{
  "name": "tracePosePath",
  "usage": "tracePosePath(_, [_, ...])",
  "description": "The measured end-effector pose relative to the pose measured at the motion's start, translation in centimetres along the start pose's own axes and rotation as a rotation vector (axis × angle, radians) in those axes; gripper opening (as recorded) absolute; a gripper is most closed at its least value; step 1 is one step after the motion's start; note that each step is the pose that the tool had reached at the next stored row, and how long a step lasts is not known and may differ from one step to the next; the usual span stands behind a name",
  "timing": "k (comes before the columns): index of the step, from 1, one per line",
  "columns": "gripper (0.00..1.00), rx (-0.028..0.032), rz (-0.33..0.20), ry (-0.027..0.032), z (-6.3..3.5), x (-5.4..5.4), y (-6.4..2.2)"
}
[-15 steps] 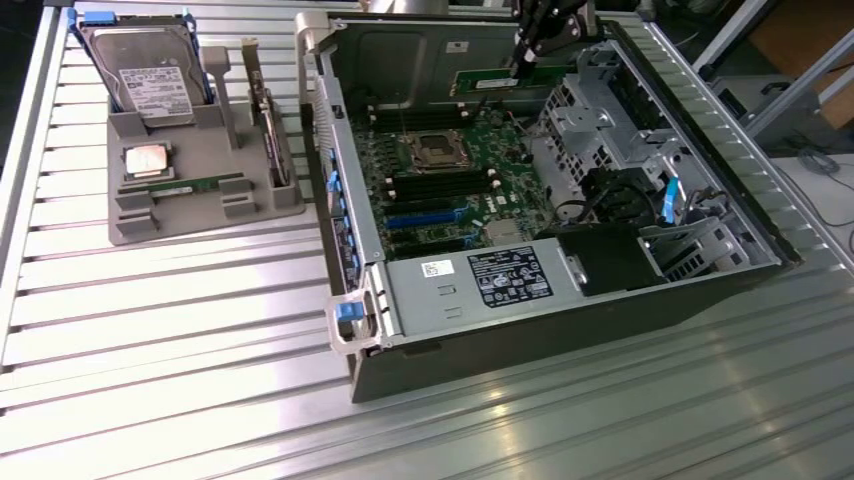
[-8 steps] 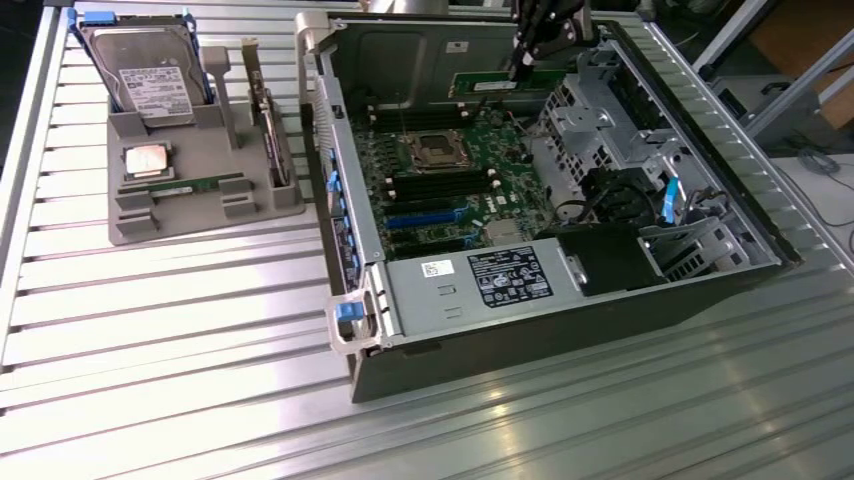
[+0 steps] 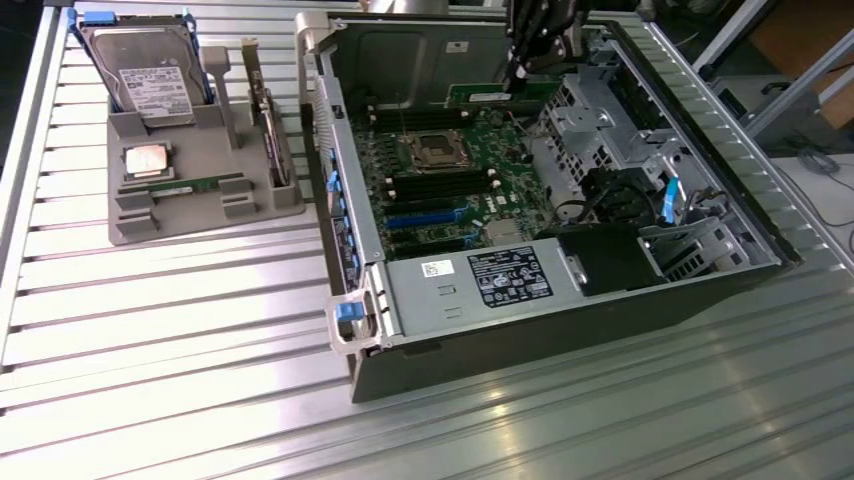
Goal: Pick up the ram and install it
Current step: 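Insert the ram into the slot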
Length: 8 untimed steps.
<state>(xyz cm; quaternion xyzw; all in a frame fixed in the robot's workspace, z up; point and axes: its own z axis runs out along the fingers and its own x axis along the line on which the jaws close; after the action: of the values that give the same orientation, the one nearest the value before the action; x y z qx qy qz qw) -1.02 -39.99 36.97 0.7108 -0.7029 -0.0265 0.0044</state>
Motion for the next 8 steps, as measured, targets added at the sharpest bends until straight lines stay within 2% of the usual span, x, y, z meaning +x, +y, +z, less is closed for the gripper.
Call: tracePosePath(8, [0.12, 0.0000, 0.000, 0.0000, 1.30, 0.2, 0.84])
